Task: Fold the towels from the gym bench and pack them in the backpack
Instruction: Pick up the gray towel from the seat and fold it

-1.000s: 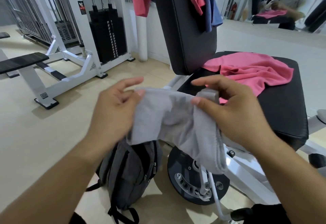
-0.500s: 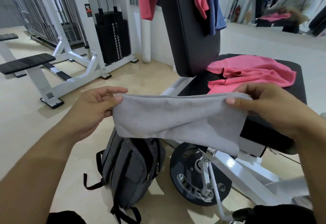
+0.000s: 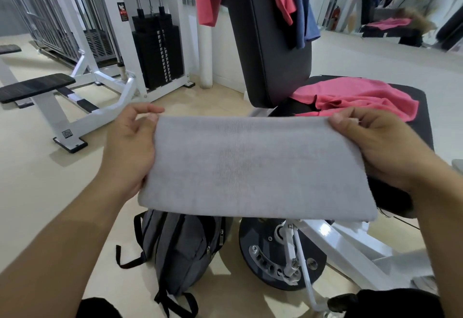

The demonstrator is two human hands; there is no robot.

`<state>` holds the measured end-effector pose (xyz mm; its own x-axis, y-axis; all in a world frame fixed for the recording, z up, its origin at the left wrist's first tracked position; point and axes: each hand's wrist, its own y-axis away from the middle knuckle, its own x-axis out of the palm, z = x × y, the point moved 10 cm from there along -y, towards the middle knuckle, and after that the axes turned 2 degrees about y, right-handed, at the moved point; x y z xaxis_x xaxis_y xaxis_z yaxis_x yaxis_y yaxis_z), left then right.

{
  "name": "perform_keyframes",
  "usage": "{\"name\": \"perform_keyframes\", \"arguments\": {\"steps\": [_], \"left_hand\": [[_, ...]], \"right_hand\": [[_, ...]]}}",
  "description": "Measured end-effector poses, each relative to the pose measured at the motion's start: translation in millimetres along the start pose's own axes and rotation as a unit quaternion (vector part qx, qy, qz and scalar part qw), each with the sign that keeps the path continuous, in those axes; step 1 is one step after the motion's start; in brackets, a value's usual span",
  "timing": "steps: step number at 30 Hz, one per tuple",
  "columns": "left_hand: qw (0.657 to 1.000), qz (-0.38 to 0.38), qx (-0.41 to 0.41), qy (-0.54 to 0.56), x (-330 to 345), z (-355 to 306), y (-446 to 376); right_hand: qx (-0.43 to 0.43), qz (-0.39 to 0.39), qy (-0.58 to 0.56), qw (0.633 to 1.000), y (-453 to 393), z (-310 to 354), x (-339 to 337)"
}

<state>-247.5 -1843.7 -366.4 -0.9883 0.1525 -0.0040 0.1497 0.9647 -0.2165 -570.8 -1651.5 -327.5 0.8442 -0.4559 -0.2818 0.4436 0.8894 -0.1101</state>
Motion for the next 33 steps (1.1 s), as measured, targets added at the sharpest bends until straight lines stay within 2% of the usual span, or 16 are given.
{"name": "perform_keyframes", "arguments": {"steps": [2, 5, 8, 11, 13, 16, 18, 20, 23, 26, 28, 33], "left_hand": [[0.999, 0.011, -0.027, -0.034, 6.2, 17.2, 3.2], [0.995, 0.025, -0.069, -0.061, 14.2, 35.1, 6.4], [0.982, 0.008, -0.182, 0.047, 21.2, 55.9, 13.2], [0.964, 0.023, -0.248, 0.094, 27.8, 67.6, 19.5], [0.948, 0.058, -0.288, 0.127, 36.6, 69.2, 26.6], [0.916, 0.099, -0.346, 0.177, 51.9, 63.4, 41.1], [0.917, 0.116, -0.327, 0.195, 60.3, 49.5, 45.2], [0.924, 0.144, -0.286, 0.208, 70.9, 29.3, 51.8], [0.940, 0.164, -0.208, 0.217, 84.4, -1.5, 66.3], [0.955, 0.171, -0.142, 0.198, 97.4, -20.3, 80.3], [0.957, 0.171, -0.125, 0.199, 102.5, -24.6, 86.2], [0.957, 0.154, -0.131, 0.206, 96.7, -22.8, 83.8]], "right_hand": [[0.005, -0.026, 0.105, 0.994, -4.0, -11.1, -2.5], [0.036, -0.067, 0.118, 0.990, -9.3, -25.6, -9.5], [0.036, -0.108, 0.121, 0.986, -11.9, -29.2, -17.0], [0.019, -0.129, 0.146, 0.981, -9.9, -24.4, -17.1], [0.022, -0.136, 0.127, 0.982, -7.1, -22.8, -16.0], [0.031, -0.127, 0.031, 0.991, -2.4, -16.8, -8.8], [0.032, -0.121, -0.038, 0.991, 2.6, -10.3, 0.5], [0.016, -0.122, -0.059, 0.991, 9.4, 1.3, 12.5], [-0.027, -0.092, -0.047, 0.994, 19.3, 19.8, 44.2], [-0.055, -0.029, -0.010, 0.998, 27.0, 26.6, 83.1], [-0.062, -0.012, -0.006, 0.998, 30.1, 26.7, 97.4], [-0.068, -0.031, -0.012, 0.997, 28.9, 30.1, 91.0]]}}
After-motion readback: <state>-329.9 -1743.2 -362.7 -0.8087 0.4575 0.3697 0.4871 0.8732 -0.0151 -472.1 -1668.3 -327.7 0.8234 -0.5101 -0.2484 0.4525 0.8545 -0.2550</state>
